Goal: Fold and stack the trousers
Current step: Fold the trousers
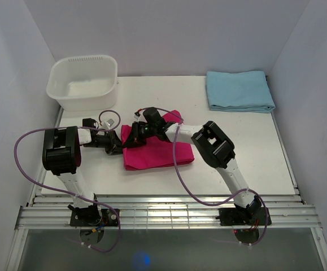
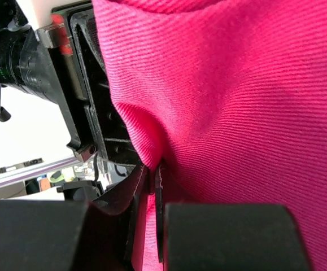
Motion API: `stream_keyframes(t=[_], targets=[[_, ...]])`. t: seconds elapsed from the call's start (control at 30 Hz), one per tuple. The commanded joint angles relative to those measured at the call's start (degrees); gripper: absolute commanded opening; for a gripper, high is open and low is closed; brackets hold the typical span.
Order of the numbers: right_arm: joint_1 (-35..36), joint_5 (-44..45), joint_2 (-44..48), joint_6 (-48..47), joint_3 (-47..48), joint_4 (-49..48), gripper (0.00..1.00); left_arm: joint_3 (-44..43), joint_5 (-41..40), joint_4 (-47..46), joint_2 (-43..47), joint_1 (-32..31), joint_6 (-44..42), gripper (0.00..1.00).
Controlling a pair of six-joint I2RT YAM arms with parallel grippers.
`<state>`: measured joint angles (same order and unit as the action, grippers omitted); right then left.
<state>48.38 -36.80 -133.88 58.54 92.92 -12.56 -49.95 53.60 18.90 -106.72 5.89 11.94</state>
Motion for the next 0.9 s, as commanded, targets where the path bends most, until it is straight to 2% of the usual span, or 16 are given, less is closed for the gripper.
stream_keyframes(t=[0.0,0.1,0.17,0.2,0.23,0.33,0.43,0.53,0.57,0.6,0.63,0.7,0.73,0.87], targets=[[0.5,0.3,-0.9,-0.4,0.5,-4.4,0.08,1.5,-12.4,3.0,1.9,-0.1,-2.1,0.3],[0.3,-0.8,-0.4,-0.5,0.2,-6.6,0.08,0.1,-15.3,6.1,4.1,3.8,-3.2,0.42],[0.4,-2.2,-0.1,-1.1,0.6,-9.0,0.14,-0.7,-15.7,7.3,7.0,8.1,-3.9,0.46],[0.3,-2.8,0.5,-1.1,0.6,-10.4,0.18,-0.8,-15.8,7.5,8.3,9.5,-3.9,0.53],[0.4,-3.5,0.8,-1.0,0.5,-13.0,0.34,-1.0,-16.3,7.6,9.3,10.8,-3.9,0.55],[0.3,-6.3,2.7,-3.2,1.0,-14.4,0.6,-1.9,-16.3,8.7,13.5,15.2,-4.9,0.61],[0.0,-8.7,5.4,-6.8,1.1,-14.4,0.77,-3.3,-14.2,9.7,17.3,17.8,-8.2,0.62],[-1.7,-15.5,10.7,-11.5,-2.2,-14.0,0.86,-7.3,-4.2,16.1,21.0,18.5,-17.6,0.6],[-3.5,-17.2,12.5,-13.3,-3.4,-11.4,0.87,-8.7,4.1,18.4,21.9,18.2,-20.5,0.6],[-4.7,-18.4,15.9,-15.9,-4.5,-8.4,0.88,-9.7,6.9,21.3,23.2,17.6,-26.2,0.6],[-7.0,-20.4,17.6,-22.1,-6.6,-4.8,0.89,-11.3,8.2,25.6,23.7,16.4,-27.9,0.6],[-9.8,-23.2,22.0,-27.7,-9.7,3.4,0.91,-11.6,9.6,29.7,23.8,11.4,-32.4,0.6],[-12.6,-26.6,23.1,-30.6,-14.1,4.5,0.92,-10.4,9.8,32.1,23.7,7.6,-33.3,0.59],[-17.5,-31.6,27.2,-33.5,-23.5,6.8,0.92,-5.7,14.3,32.8,20.9,-0.3,-35.7,0.56]])
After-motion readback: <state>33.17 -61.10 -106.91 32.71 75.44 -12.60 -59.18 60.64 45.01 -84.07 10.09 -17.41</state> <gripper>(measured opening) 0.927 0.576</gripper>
